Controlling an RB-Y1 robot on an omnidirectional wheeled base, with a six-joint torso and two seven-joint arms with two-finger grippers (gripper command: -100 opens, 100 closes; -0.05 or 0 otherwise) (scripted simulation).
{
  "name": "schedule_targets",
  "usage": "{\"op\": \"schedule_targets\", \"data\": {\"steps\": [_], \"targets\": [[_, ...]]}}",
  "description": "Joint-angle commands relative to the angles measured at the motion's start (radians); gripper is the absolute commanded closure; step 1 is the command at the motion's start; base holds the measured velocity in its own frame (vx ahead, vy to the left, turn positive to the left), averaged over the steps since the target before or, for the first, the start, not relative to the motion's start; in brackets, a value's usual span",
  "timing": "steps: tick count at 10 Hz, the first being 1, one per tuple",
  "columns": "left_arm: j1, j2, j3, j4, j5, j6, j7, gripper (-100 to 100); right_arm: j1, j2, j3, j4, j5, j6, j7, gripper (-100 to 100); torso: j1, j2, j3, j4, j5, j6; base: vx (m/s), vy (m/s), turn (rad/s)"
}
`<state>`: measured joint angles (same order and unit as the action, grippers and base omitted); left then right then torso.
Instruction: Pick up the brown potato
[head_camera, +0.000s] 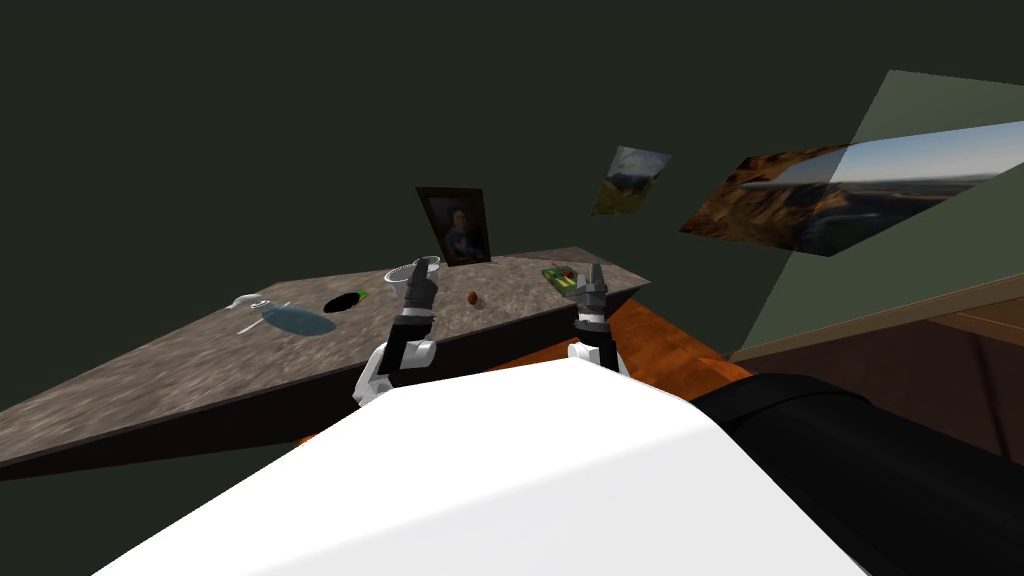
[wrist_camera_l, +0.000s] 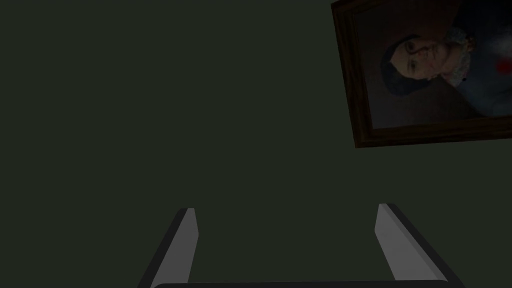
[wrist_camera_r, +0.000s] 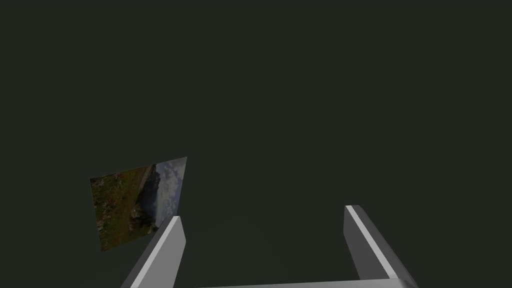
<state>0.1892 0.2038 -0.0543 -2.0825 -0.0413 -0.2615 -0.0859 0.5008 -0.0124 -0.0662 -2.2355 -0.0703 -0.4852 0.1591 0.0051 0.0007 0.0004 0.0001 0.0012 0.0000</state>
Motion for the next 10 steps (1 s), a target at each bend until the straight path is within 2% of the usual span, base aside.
{"op": "schedule_targets", "data": {"steps": [1, 2, 4, 5, 6, 7, 8, 9, 10], "targets": [[-0.048, 0.009, -0.004, 0.034, 0.005, 0.023, -0.005, -100, 0.000, 0.000, 0.000, 0.000, 0.000, 0.000, 0.000, 0, 0.000, 0.000, 0.000, 0.000, 0.000, 0.000, -0.014, 0.079, -0.007], [-0.074, 0.025, -0.015, 0.068, 0.013, 0.067, -0.016, -100, 0.000, 0.000, 0.000, 0.000, 0.000, 0.000, 0.000, 0, 0.000, 0.000, 0.000, 0.000, 0.000, 0.000, -0.031, 0.102, -0.008], [-0.107, 0.025, -0.015, 0.081, 0.013, 0.067, -0.016, -100, 0.000, 0.000, 0.000, 0.000, 0.000, 0.000, 0.000, 0, 0.000, 0.000, 0.000, 0.000, 0.000, 0.000, -0.009, 0.054, -0.005], [-0.135, 0.040, -0.025, 0.114, 0.021, 0.114, -0.027, -100, 0.000, 0.000, 0.000, 0.000, 0.000, 0.000, 0.000, 0, -0.003, -0.001, 0.000, 0.000, 0.000, 0.000, -0.006, 0.051, -0.006], [-0.159, 0.040, -0.025, 0.129, 0.021, 0.114, -0.027, -100, 0.000, 0.000, 0.000, 0.000, 0.000, 0.000, 0.000, 0, -0.002, -0.001, 0.000, 0.000, 0.000, 0.000, -0.015, 0.060, -0.011], [-0.192, 0.054, -0.035, 0.161, 0.030, 0.163, -0.040, -100, 0.000, 0.000, 0.000, 0.000, 0.000, 0.000, 0.000, 0, -0.002, -0.001, 0.000, 0.000, 0.000, 0.000, -0.024, 0.092, -0.020], [-0.224, 0.054, -0.035, 0.185, 0.030, 0.163, -0.040, -100, 0.000, 0.000, 0.000, 0.000, 0.000, 0.000, 0.000, 0, 0.000, 0.000, 0.000, 0.000, 0.000, 0.000, -0.024, 0.086, -0.018], [-0.259, 0.068, -0.044, 0.222, 0.040, 0.207, -0.054, -100, 0.000, 0.000, 0.000, 0.000, 0.000, 0.000, 0.000, 0, 0.000, 0.000, 0.000, 0.000, 0.000, 0.000, -0.028, 0.096, -0.024], [-0.287, 0.068, -0.044, 0.240, 0.040, 0.213, -0.054, -100, 0.000, 0.000, 0.000, 0.000, 0.000, 0.000, 0.000, 0, 0.001, 0.000, 0.000, 0.000, 0.000, 0.000, -0.018, 0.080, -0.017]]}}
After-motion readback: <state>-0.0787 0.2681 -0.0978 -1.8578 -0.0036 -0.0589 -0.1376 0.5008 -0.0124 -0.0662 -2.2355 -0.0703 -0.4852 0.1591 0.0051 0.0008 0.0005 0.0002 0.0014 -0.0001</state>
